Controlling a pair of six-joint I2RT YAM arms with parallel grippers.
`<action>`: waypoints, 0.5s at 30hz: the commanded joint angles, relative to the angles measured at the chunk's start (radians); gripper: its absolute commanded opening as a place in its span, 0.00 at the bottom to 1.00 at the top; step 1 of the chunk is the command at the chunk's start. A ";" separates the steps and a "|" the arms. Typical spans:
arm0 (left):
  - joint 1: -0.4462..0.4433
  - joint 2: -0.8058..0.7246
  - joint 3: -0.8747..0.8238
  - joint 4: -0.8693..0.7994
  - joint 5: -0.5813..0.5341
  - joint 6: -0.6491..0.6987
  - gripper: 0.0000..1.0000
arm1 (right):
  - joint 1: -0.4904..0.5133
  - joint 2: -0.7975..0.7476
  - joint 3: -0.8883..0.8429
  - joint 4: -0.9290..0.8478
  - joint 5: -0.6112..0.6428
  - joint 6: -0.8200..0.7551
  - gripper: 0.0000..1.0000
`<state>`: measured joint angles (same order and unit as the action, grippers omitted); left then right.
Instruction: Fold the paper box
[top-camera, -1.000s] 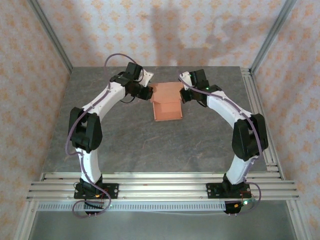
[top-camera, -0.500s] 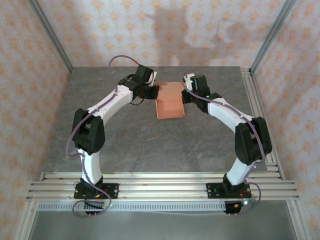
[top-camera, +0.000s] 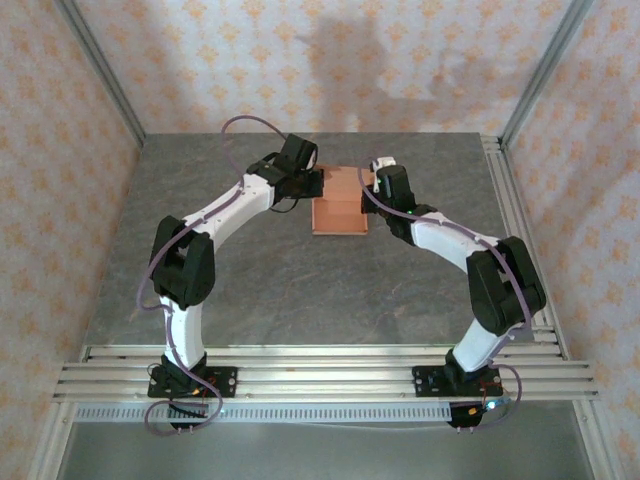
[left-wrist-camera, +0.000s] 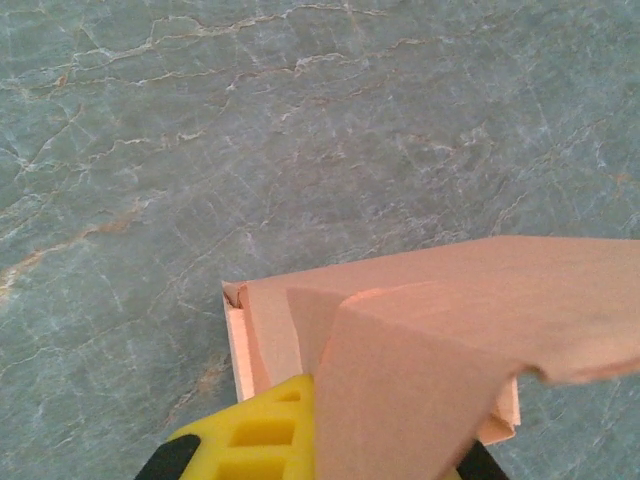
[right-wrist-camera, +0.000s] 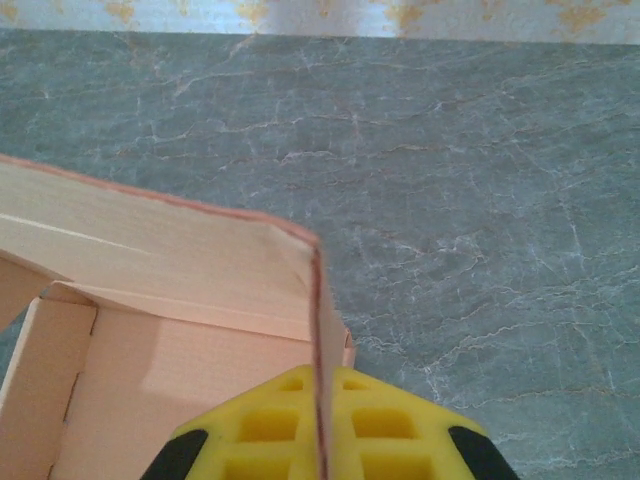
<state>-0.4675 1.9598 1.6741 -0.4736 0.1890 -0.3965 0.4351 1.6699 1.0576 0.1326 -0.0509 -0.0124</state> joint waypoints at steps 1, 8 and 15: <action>-0.025 0.019 -0.018 0.065 0.000 -0.046 0.00 | 0.014 -0.031 -0.031 0.133 0.056 0.079 0.00; -0.028 0.021 -0.067 0.117 -0.003 -0.089 0.00 | 0.028 -0.030 -0.082 0.219 0.121 0.115 0.00; -0.030 0.036 -0.077 0.139 0.001 -0.100 0.00 | 0.032 -0.018 -0.116 0.257 0.123 0.094 0.00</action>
<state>-0.4885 1.9781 1.6062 -0.3653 0.1822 -0.4675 0.4576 1.6688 0.9516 0.3008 0.0555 0.0814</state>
